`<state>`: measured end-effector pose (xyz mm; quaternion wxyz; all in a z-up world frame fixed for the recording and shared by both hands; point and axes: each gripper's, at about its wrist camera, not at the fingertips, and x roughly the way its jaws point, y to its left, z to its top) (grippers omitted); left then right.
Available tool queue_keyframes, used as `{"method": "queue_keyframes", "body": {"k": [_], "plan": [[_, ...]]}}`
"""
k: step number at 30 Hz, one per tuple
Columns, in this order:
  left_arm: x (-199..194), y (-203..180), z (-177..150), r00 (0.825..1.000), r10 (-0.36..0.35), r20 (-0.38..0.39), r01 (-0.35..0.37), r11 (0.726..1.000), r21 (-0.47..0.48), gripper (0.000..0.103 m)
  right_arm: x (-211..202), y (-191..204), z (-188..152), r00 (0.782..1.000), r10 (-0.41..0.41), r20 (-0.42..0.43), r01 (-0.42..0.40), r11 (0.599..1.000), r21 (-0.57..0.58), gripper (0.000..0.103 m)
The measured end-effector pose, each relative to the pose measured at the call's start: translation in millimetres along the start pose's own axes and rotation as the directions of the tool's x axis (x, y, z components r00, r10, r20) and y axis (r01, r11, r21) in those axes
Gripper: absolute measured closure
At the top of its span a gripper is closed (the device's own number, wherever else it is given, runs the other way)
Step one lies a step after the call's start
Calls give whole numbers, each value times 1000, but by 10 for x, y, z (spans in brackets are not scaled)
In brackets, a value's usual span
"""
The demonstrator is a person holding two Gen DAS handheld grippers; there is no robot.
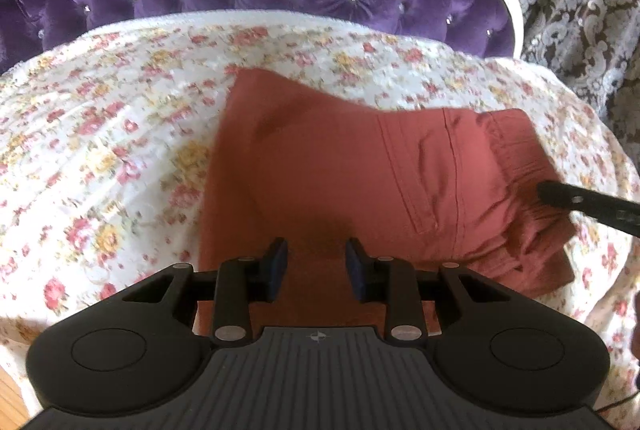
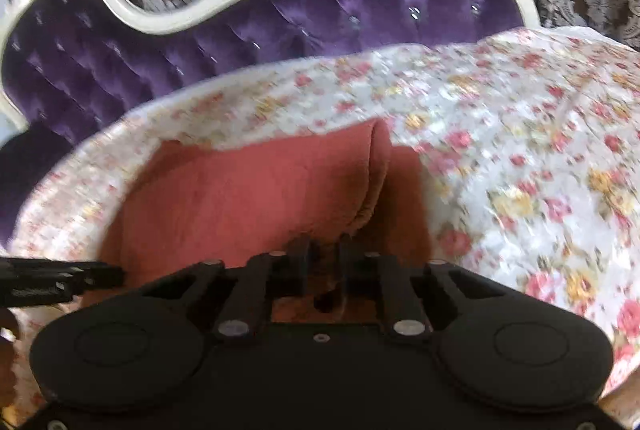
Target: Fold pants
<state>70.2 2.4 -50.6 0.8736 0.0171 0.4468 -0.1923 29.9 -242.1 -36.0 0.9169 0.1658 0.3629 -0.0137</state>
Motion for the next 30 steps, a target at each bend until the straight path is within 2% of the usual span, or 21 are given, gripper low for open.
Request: {"method": "queue_keyframes", "body": {"k": [4,7,9,10,12,16,18,20,21,25,30], "plan": [[-97,56,135,999,11,43,-10,1000,-13,72,-353,172,108,995,-6,95,16,994,-105,85],[-33,63,199,999,9,44,-8,1000,-18,71,-479,216,84,993,-69,97,83,985,-150,84],[119,27,186,1000,19,2,-19,1000,4,71,-358,145,5,992,-112,58,120,980,-161,84],[207,6,155,999,32,-27,-31,999,19,71,-235,83,-45,992,-128,12,128,980,-152,83],[350,-29,48,994,56,-89,-50,996,68,71,14,-36,-142,982,-169,-91,155,978,-142,73],[238,-38,-41,995,78,-70,-69,990,120,71,-89,-188,-145,988,-126,-87,120,990,-72,62],[154,28,4,996,73,-51,-69,994,86,71,-165,-242,-110,989,-127,-80,123,991,-56,56],[90,124,88,997,81,-15,-80,996,45,71,-233,-291,-53,991,-125,-48,123,992,-36,44],[92,164,143,996,88,-5,-88,996,27,71,-235,-326,-31,992,-125,-34,124,992,-25,42],[188,298,249,995,96,-27,-96,995,-4,71,-113,-420,80,994,-98,-41,99,995,33,41],[394,381,168,991,88,-99,-88,996,1,68,146,-486,38,992,-19,-122,30,995,93,41]]}}
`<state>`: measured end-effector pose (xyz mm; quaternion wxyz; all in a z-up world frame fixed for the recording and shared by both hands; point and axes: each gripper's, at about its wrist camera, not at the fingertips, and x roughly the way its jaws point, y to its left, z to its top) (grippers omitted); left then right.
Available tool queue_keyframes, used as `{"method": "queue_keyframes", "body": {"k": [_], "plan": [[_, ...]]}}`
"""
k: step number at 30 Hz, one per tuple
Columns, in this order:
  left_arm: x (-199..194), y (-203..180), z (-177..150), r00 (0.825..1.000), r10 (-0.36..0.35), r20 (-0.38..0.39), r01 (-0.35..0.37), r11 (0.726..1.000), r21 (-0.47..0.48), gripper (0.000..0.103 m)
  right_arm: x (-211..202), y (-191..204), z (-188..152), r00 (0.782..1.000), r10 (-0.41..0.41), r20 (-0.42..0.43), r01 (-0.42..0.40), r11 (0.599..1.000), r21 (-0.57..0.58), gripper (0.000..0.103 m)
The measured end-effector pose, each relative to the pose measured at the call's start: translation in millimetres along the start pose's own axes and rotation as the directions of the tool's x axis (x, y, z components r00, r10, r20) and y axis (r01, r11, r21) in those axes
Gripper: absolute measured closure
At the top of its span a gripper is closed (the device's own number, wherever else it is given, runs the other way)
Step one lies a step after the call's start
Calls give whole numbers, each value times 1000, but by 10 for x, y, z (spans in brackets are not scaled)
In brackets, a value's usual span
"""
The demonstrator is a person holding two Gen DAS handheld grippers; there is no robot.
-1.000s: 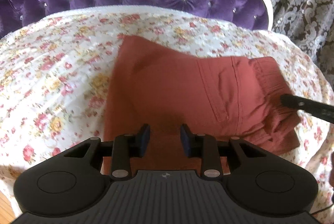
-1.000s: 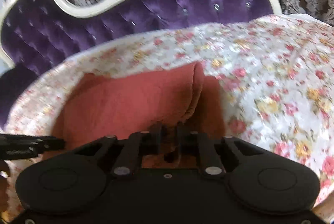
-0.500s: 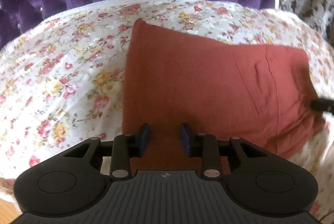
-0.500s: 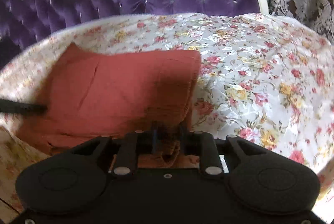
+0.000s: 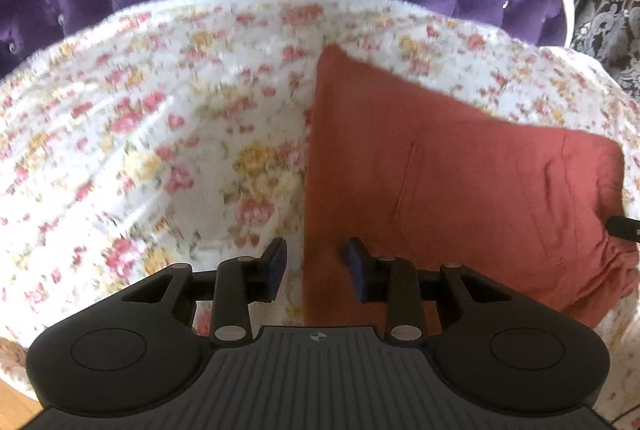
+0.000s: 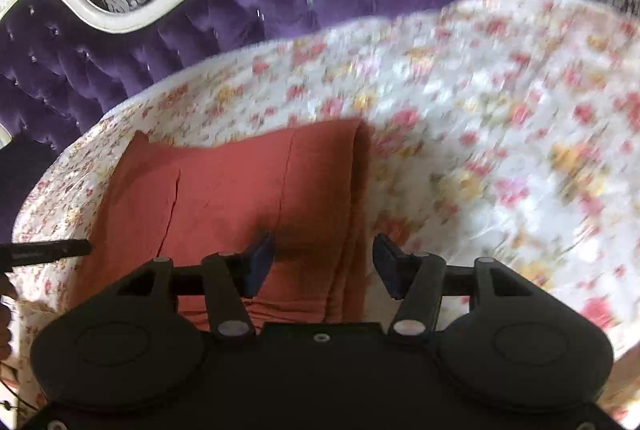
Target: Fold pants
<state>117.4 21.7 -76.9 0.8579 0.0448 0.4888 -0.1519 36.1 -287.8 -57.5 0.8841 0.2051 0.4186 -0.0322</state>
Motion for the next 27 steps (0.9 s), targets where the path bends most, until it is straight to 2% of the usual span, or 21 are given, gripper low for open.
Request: {"method": "queue_keyframes", "body": {"k": [2,5,8,13,21,26,27], "plan": [[22,12,-27,1000,-7,5,7,1000,-9,65,80,-33,-40,1000,17,-20,-16,999,28,39],[53,-21,19,1000,-18,5,18,1000,2,60,103,-85,-72,999,47,1,-47,996,70,37],[105,-91,109,999,-43,2,43,999,21,60,131,-102,-38,998,64,3,-64,995,82,34],[206,-173,210,1000,-27,2,27,999,38,56,211,-47,16,997,72,13,-72,995,75,26],[321,-205,359,1000,-25,-6,26,998,50,52,343,19,97,996,77,32,-79,996,43,21],[362,-248,412,1000,-19,4,18,998,65,53,402,-6,146,994,104,44,-106,993,55,21],[361,-246,409,1000,-20,8,19,998,58,57,408,-8,157,993,108,42,-110,993,52,21]]}}
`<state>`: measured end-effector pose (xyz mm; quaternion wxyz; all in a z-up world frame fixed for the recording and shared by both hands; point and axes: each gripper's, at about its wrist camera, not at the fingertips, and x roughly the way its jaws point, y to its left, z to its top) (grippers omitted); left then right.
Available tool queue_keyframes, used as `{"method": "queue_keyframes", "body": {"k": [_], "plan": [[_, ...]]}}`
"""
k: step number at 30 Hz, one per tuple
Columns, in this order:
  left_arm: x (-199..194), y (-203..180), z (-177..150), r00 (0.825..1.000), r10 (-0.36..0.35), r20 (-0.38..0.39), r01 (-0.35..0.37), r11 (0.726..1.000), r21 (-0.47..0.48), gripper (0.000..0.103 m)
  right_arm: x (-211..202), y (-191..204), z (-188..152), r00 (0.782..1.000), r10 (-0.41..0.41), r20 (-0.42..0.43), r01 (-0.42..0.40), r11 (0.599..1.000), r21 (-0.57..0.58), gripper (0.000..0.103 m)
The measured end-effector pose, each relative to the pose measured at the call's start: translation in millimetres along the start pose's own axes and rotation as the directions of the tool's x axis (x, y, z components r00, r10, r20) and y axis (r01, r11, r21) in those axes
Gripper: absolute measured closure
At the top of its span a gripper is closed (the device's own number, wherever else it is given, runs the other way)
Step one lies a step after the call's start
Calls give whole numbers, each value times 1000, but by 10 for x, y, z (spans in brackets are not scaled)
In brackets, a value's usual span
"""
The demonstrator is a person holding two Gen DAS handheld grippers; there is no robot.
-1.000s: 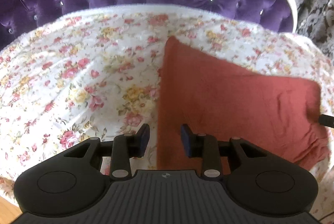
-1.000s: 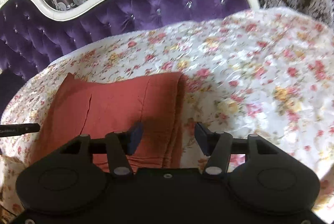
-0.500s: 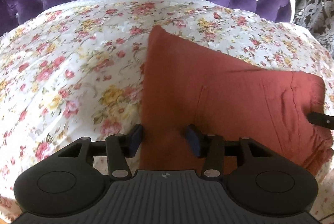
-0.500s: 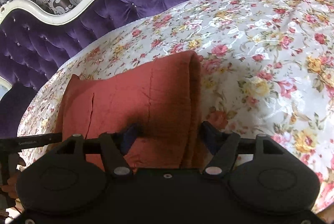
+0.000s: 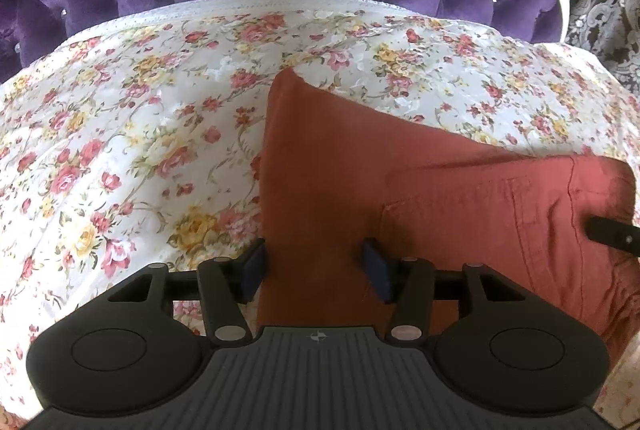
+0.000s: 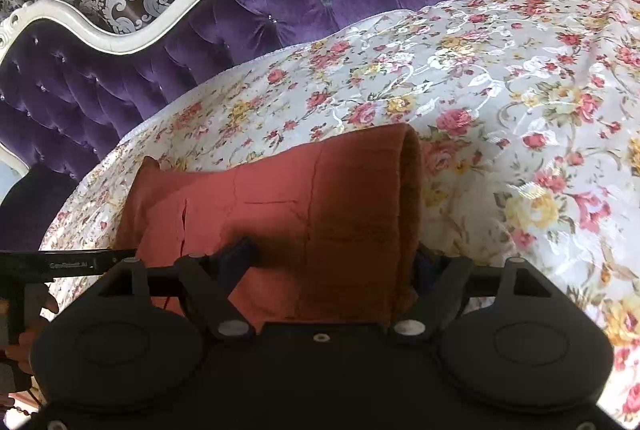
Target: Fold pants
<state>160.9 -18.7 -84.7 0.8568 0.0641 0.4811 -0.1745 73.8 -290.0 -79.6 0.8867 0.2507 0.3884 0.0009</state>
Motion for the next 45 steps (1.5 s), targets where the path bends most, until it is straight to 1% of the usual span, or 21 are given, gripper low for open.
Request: {"method": "queue_keyframes", "body": {"k": [1,2,3,4,5,6,8,12,15,18,21,25,27,29,31,33,35,37,39,41,45], "plan": [[-10,-4,-3,1000,-4,6,4,1000,-4,62,3,5,6,1000,0,-2,0,1000,-9,25],[-30,-26,-16,1000,2,18,-2,1000,3,75,1,21,7,1000,-6,-4,6,1000,-30,35],[-46,-60,-24,999,23,28,-23,1000,14,88,-3,44,2,1000,-18,-5,17,998,-56,40],[-60,-102,-37,998,47,37,-48,999,23,90,-13,64,-6,1000,-20,-3,19,997,-74,49],[-72,-140,-48,997,62,47,-63,998,27,94,-22,80,-17,1000,-8,-4,8,997,-80,55],[-92,-168,-54,996,74,57,-76,997,30,95,-39,112,-31,1000,-10,1,10,996,-87,58],[-164,-220,-50,991,99,92,-102,994,34,95,-96,258,-41,999,-49,25,52,986,-158,70],[-293,-248,147,983,96,155,-103,994,34,95,-228,459,78,996,-56,75,73,968,-240,71],[-297,-189,416,979,91,181,-96,995,18,95,-229,510,322,992,-41,118,71,962,-265,71],[-175,-139,680,981,78,177,-81,997,9,95,-76,529,628,988,-45,145,85,955,-283,71],[73,-77,867,989,70,129,-70,998,-8,95,194,501,855,990,-62,128,95,958,-271,71],[442,44,844,996,71,45,-70,997,-31,92,596,337,956,994,-101,49,110,962,-251,71],[543,148,776,998,54,28,-52,997,-57,81,715,218,900,992,-125,25,127,962,-242,65],[513,223,722,999,34,41,-31,997,-77,81,717,85,869,992,-125,23,127,972,-199,55],[428,271,706,999,28,39,-24,995,-97,81,661,-48,867,994,-113,13,113,986,-125,55],[270,314,703,998,37,60,-30,993,-113,81,582,-113,865,993,-114,14,115,989,-98,54],[139,298,744,993,77,87,-67,991,-115,82,455,-103,882,991,-128,36,131,987,-88,53],[19,209,758,986,118,121,-107,990,-92,83,306,-34,896,983,-159,94,167,983,-79,53],[-32,79,777,983,116,143,-109,992,-56,83,238,106,927,969,-190,155,209,971,-114,53],[3,-65,798,983,107,146,-106,994,-18,83,243,256,968,964,-186,190,217,963,-158,54],[229,-274,737,993,81,81,-83,996,25,83,513,462,1017,979,-147,143,178,955,-238,58]]}}
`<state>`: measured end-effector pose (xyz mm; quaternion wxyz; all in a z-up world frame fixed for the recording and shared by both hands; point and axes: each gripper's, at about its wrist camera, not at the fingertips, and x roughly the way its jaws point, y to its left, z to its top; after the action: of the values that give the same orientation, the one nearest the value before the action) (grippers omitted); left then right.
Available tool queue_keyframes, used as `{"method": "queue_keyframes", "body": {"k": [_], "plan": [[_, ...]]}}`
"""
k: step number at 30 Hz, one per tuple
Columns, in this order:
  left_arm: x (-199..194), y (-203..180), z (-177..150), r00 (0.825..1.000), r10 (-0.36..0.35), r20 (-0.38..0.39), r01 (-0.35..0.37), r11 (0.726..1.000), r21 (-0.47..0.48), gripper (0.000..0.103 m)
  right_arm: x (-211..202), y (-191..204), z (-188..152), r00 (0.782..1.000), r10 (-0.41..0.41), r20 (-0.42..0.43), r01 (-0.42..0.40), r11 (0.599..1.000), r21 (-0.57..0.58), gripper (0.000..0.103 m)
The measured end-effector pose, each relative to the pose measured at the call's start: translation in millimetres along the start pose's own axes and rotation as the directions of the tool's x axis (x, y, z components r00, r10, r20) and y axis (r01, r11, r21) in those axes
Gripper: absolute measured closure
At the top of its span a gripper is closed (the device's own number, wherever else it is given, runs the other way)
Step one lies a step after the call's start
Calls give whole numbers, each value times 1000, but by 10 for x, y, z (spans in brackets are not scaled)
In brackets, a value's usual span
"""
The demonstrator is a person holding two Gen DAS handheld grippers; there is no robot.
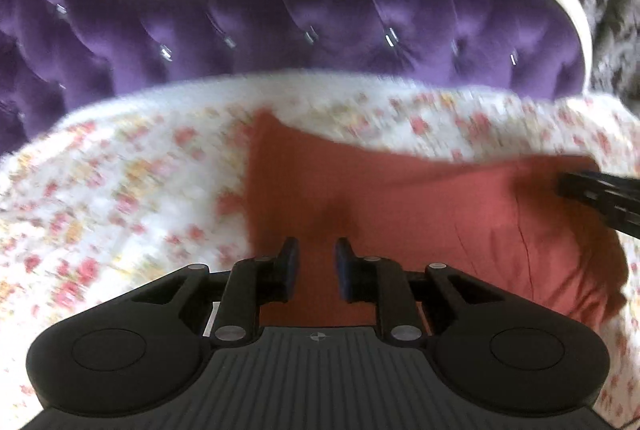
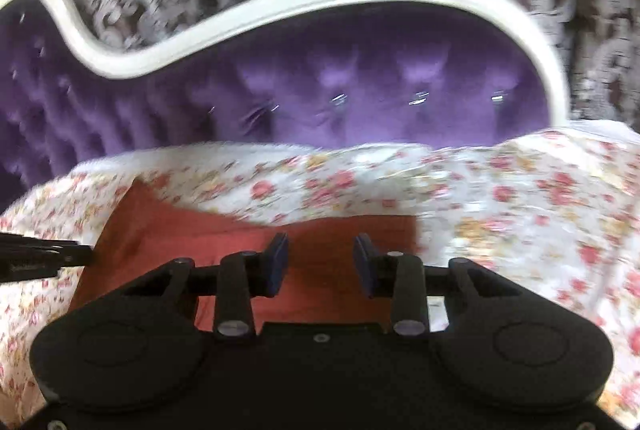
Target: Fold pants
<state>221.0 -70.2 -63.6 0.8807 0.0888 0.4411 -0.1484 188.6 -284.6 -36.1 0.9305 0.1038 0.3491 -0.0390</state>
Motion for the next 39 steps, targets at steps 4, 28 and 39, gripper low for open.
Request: {"method": "queue_keyframes", "body": {"k": [4,28,39], "plan": [[187,-98,-175,999,3,-38,-1,999,53,82,398,72,-146,992,-43,-116,36,997,-62,61],[-305,-40,-633,999,42,-28,-43,997,-56,83,-246,382,-741,997,-46,-65,39,994,-107,63],[-867,-126,-808,999,27,30,-25,998,-62,83,-791,381,-766,999,-40,-16,40,999,-22,62]]}}
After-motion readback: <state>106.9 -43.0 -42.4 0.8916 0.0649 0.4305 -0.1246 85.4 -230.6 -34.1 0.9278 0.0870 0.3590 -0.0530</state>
